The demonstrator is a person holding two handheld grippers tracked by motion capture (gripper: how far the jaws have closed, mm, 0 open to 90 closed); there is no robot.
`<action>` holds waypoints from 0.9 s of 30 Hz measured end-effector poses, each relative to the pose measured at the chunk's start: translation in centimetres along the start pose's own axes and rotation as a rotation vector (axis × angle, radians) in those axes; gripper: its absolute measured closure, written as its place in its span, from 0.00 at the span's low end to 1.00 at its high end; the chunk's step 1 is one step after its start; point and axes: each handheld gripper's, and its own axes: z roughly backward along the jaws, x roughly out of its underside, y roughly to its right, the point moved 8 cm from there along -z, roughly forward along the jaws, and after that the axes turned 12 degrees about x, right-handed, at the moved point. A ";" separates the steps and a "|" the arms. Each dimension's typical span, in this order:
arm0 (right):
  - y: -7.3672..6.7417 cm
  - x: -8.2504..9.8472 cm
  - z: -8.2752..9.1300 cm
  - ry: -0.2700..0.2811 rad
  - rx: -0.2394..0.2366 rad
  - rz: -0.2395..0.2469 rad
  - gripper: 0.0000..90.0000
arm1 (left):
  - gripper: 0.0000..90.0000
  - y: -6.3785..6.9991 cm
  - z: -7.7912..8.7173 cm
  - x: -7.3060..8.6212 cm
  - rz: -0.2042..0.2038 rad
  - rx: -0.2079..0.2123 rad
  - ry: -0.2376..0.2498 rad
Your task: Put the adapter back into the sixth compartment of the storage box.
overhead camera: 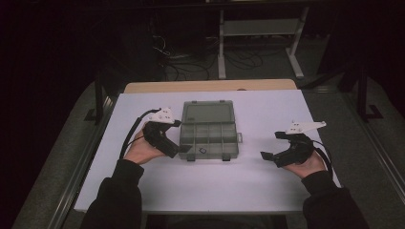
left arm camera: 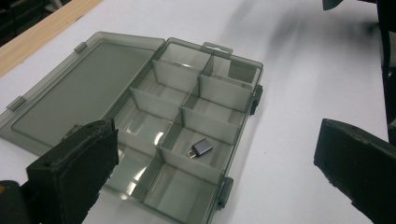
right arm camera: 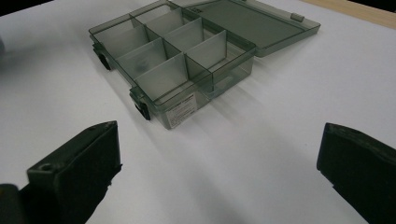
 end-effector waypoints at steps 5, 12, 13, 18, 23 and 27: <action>0.0 0.0 -0.1 0.000 0.000 0.001 0.00 | 0.00 -0.4 0.9 0.8 0.018 -0.021 0.015; 0.0 0.0 -0.1 0.000 0.001 0.001 0.00 | 0.00 -0.9 1.9 2.1 0.053 -0.036 0.032; 0.0 0.0 -0.1 0.000 0.001 0.000 0.00 | 0.00 -0.9 2.1 2.2 0.055 -0.039 0.034; 0.0 0.0 -0.1 0.000 0.000 -0.001 0.00 | 0.00 -0.9 2.8 2.9 0.064 -0.056 0.040; 0.0 0.0 -0.1 -0.002 0.001 -0.002 0.00 | 0.00 -1.1 3.4 3.9 0.081 -0.067 0.040; 0.0 0.1 -0.1 -0.005 0.001 -0.002 0.00 | 0.00 -1.2 3.7 4.2 0.086 -0.070 0.049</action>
